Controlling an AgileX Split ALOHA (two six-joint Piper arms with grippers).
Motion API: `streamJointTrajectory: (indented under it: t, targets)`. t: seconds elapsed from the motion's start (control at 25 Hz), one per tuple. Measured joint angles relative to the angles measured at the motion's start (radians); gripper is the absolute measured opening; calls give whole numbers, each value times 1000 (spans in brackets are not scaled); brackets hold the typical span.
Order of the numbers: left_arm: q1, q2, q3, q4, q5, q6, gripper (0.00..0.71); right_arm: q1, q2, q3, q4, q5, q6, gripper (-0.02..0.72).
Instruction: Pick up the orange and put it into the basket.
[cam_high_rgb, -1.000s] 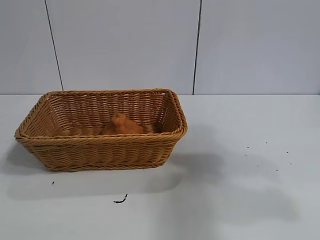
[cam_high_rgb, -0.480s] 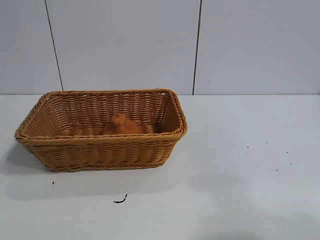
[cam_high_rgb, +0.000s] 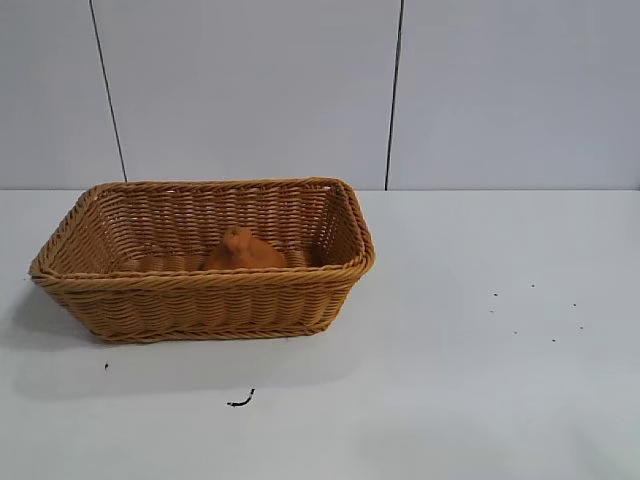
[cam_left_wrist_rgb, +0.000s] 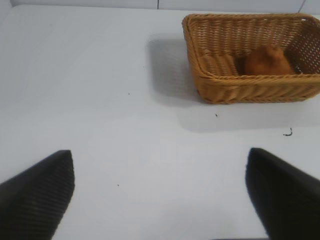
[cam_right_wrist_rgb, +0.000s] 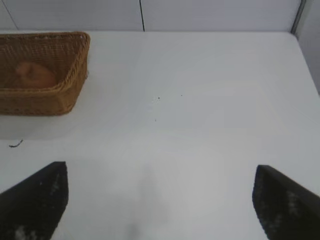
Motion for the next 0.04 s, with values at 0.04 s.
streamJointTrajectory:
  t: [0.04]
  targets:
    - [0,0,0,0,0,0,666,0,0,0,0,0,0,694]
